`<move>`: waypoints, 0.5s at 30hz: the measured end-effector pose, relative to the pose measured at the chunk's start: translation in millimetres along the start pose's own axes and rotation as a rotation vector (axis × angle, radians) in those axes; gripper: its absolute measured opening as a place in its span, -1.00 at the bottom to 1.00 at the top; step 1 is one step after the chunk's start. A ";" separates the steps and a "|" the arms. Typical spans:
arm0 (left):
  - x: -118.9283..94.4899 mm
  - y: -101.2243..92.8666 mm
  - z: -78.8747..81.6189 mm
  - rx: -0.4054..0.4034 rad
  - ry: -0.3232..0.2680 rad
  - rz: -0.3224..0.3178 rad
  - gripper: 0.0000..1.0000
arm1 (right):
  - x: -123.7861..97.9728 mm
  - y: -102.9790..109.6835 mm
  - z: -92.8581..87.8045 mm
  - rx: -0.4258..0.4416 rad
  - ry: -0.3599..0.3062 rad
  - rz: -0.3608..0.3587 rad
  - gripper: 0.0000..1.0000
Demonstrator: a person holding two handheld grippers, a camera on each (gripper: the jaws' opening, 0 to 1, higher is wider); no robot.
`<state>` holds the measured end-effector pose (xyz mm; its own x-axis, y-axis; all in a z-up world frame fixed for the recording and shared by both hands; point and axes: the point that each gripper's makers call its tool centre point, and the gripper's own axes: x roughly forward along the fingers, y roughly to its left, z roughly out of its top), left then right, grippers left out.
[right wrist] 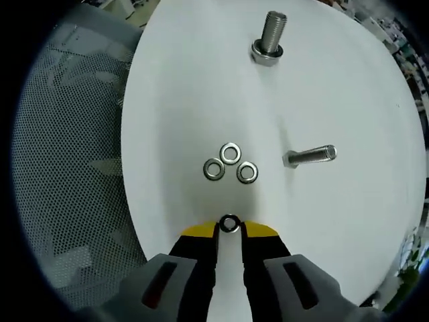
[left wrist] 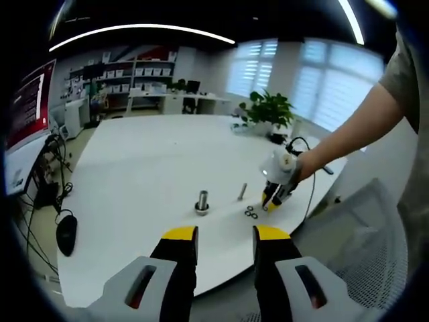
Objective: Place the washer onto the threaded stud by aligning its center hole with the stud, sliding it down to the base, and recovering from edge contact or off-axis alignment until the washer reaches the visible bottom stop.
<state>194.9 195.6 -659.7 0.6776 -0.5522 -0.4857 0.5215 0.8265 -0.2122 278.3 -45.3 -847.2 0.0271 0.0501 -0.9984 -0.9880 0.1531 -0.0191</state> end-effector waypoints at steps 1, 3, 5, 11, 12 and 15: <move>0.1 -0.1 0.0 0.001 0.000 0.000 -0.39 | 1.0 -1.5 -1.6 0.003 0.012 -0.006 -0.72; 0.1 0.4 -0.1 0.004 0.001 0.003 -0.39 | 0.7 -1.6 -1.7 0.033 0.029 -0.020 -0.72; 0.1 0.6 -0.1 0.003 0.001 0.004 -0.39 | 1.0 -0.7 -1.6 0.029 0.036 -0.031 -0.73; 0.0 1.5 -0.2 0.003 0.002 0.007 -0.39 | -3.1 -0.6 -2.4 0.045 -0.014 -0.052 -0.74; 0.0 1.3 -0.2 0.001 0.001 0.006 -0.39 | -3.1 -1.1 -2.6 0.067 -0.037 -0.057 -0.74; 0.0 1.3 -0.1 0.003 0.001 0.007 -0.39 | -3.3 0.3 -4.2 0.114 -0.068 -0.051 -0.74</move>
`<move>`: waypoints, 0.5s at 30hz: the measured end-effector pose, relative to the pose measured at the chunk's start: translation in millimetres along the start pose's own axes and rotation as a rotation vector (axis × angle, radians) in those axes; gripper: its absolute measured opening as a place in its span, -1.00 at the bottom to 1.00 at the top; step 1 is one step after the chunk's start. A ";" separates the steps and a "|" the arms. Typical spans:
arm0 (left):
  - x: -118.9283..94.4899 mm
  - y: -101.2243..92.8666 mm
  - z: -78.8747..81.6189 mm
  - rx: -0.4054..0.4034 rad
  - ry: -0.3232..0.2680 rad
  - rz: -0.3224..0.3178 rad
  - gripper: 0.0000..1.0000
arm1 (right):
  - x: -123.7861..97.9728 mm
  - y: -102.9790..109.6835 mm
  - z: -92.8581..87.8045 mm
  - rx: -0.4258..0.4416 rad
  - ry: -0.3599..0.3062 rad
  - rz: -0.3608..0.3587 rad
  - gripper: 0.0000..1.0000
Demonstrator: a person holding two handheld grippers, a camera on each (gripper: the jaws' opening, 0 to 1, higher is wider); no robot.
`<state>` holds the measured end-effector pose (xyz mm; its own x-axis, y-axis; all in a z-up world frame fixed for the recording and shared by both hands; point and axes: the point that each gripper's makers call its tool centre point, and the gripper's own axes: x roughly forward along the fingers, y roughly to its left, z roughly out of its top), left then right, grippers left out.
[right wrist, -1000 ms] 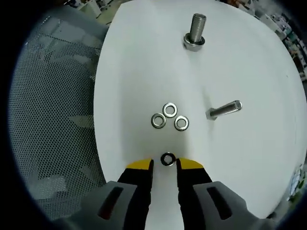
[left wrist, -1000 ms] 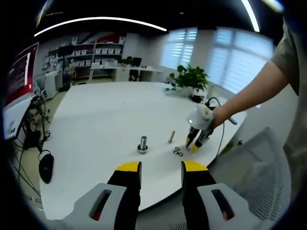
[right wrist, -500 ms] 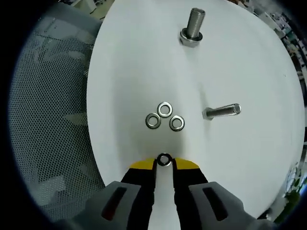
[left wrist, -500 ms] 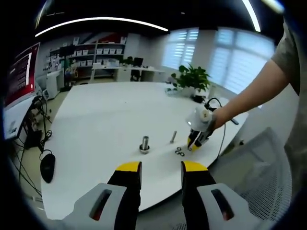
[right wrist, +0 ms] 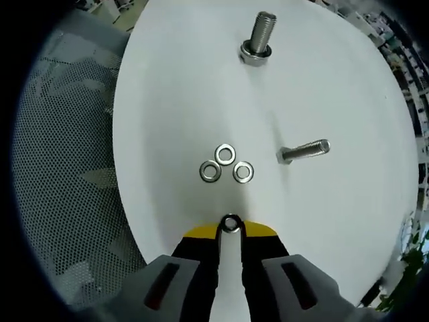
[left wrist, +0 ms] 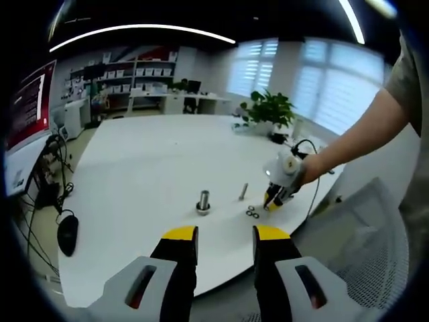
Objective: Place the washer onto the threaded stud by aligning its center hole with the stud, sliding it down to the base, and recovering from edge contact or off-axis alignment until the washer reaches the visible bottom stop.
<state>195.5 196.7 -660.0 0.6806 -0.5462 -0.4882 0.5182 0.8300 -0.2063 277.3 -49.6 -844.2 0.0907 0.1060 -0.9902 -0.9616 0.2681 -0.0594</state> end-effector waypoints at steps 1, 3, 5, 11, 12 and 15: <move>0.0 0.0 -0.1 0.000 0.001 0.000 -0.39 | -0.3 0.4 -1.2 0.005 -0.004 0.001 -0.74; 0.1 0.2 -0.1 0.000 0.001 0.001 -0.39 | -1.2 -0.6 -3.6 0.011 -0.002 -0.006 -0.74; 0.1 0.2 0.0 -0.001 0.000 0.001 -0.39 | -5.7 -3.1 -1.9 0.039 -0.027 -0.013 -0.74; 0.3 -0.6 -0.3 0.003 0.002 -0.002 -0.39 | -21.8 -13.2 6.5 0.087 -0.070 -0.016 -0.74; 0.3 -0.6 -0.5 0.002 0.003 -0.002 -0.39 | -24.7 -15.9 9.4 0.084 -0.081 -0.021 -0.74; 0.3 -0.6 -0.8 0.003 0.005 -0.002 -0.39 | -31.6 -21.9 17.5 0.095 -0.112 -0.030 -0.74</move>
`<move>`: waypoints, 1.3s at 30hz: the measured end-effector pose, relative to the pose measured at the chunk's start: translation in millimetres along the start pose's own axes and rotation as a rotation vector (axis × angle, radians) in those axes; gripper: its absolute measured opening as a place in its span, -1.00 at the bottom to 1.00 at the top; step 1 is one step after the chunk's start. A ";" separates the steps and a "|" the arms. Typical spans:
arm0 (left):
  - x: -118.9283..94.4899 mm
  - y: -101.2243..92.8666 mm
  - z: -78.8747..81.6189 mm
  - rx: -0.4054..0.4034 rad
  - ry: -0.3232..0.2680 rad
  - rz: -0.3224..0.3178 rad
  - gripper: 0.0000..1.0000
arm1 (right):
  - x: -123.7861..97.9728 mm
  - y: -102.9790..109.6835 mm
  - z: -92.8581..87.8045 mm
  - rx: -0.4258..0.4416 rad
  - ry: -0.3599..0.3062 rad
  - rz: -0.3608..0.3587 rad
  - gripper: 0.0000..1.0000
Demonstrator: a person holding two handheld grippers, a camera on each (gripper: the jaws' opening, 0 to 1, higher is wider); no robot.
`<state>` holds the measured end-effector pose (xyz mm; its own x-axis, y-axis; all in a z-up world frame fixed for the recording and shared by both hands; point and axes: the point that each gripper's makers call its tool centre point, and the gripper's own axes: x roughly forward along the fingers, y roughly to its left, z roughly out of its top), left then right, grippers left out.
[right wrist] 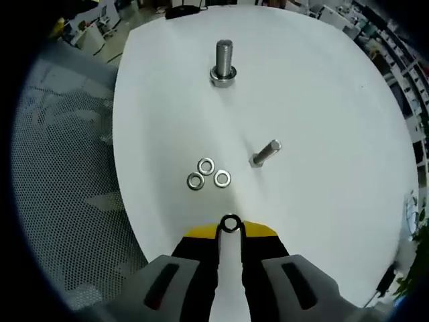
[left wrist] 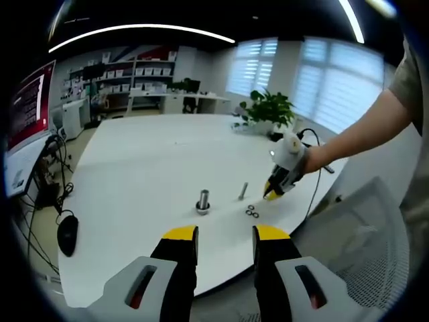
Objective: Place the washer onto the threaded stud by aligning its center hole with the stud, sliding it down to the base, and recovering from edge contact or off-axis alignment until the washer reaches the visible bottom stop.
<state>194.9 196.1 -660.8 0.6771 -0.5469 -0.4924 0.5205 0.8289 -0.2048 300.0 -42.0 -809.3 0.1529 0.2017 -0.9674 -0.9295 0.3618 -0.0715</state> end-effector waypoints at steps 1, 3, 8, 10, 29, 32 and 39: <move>-0.1 0.0 -0.2 0.000 0.001 0.000 -0.39 | -1.3 -1.2 3.0 0.009 -0.011 -0.001 -0.74; -0.3 0.4 -0.2 0.001 0.001 0.002 -0.39 | -3.3 -3.4 12.3 0.041 -0.049 -0.001 -0.74; -0.7 1.3 0.4 -0.001 -0.003 0.006 -0.39 | -8.5 -4.5 27.7 0.046 -0.086 -0.013 -0.74; -0.7 1.3 1.2 0.000 -0.007 0.006 -0.39 | -10.3 -3.9 32.7 0.037 -0.090 -0.014 -0.74; -0.4 0.9 1.2 0.001 -0.004 0.005 -0.40 | -19.8 -25.6 59.9 -0.018 -0.122 -0.052 -0.74; -0.3 0.1 1.3 0.003 -0.005 0.001 -0.40 | -16.0 -25.8 59.9 -0.020 -0.110 -0.050 -0.74; -0.2 0.4 1.3 0.000 -0.007 0.001 -0.40 | -13.0 -26.7 62.8 -0.023 -0.106 -0.053 -0.73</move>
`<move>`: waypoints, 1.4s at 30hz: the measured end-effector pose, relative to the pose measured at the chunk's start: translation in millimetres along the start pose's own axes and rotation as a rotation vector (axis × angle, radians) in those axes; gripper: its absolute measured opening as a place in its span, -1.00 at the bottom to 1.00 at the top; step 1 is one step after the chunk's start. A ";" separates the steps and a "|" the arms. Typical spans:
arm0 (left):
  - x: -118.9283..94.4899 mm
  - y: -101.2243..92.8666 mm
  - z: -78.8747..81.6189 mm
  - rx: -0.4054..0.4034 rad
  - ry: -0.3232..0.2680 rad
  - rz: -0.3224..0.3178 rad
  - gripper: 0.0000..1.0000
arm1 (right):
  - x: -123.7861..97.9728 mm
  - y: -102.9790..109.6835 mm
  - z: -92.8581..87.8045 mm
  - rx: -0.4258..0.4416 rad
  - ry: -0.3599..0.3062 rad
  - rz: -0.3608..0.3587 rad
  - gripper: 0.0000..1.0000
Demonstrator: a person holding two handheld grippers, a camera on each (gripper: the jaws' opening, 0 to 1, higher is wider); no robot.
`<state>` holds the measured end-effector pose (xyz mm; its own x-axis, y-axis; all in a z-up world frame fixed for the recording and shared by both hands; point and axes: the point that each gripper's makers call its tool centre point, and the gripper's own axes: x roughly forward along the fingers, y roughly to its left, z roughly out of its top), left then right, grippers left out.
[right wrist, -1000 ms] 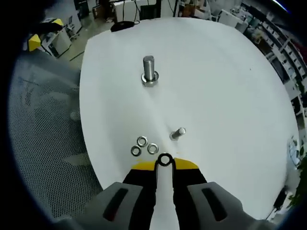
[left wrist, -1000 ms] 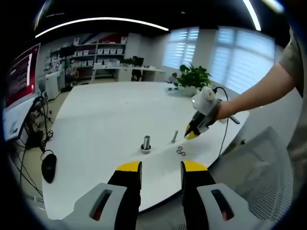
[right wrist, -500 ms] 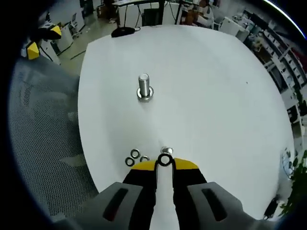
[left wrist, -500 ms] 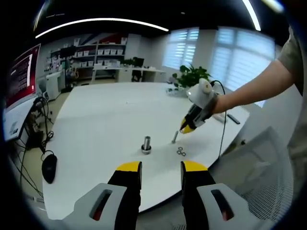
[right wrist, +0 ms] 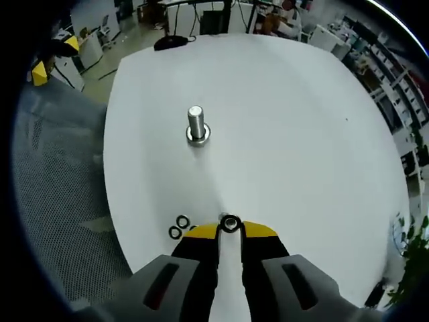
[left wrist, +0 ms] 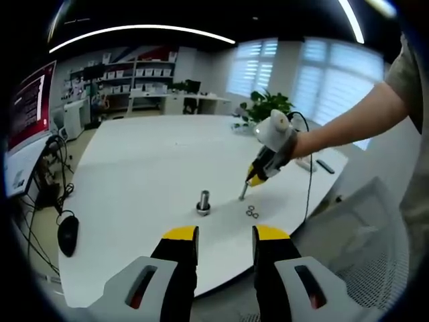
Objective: Place the washer onto the threaded stud by aligning its center hole with the stud, sliding it down to the base, and recovering from edge contact or off-axis alignment until the washer reaches the visible bottom stop.
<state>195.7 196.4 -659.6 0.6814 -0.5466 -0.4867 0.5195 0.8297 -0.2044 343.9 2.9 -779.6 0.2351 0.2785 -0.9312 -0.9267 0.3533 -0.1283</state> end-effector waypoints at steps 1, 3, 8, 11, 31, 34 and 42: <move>0.0 -0.2 -0.2 0.000 0.001 -0.002 -0.40 | 1.3 -0.5 -0.4 -0.001 0.004 0.000 -0.73; 0.2 -0.6 -0.6 0.004 0.004 -0.004 -0.40 | 4.5 -0.2 -2.5 0.000 0.018 0.007 -0.73; 0.1 -0.3 -1.3 0.002 0.006 -0.003 -0.41 | 12.5 -1.9 -7.6 -0.008 0.039 0.009 -0.73; 0.1 -0.2 -1.8 0.002 0.009 -0.002 -0.41 | 18.3 -2.5 -11.1 -0.003 0.051 0.011 -0.73; 2.4 -3.3 -6.2 0.007 0.036 -0.022 -0.43 | 47.5 0.8 -24.5 0.062 0.097 0.036 -0.71; 2.8 -3.8 -6.9 0.007 0.041 -0.025 -0.43 | 50.5 2.1 -25.6 0.068 0.097 0.040 -0.71; 3.0 -4.4 -8.0 0.006 0.047 -0.028 -0.43 | 48.3 1.3 -26.4 0.097 0.084 0.035 -0.66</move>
<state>191.4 192.0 -666.9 0.6418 -0.5634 -0.5203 0.5412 0.8134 -0.2133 346.3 -6.8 -833.8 0.1743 0.2173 -0.9604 -0.9001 0.4306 -0.0659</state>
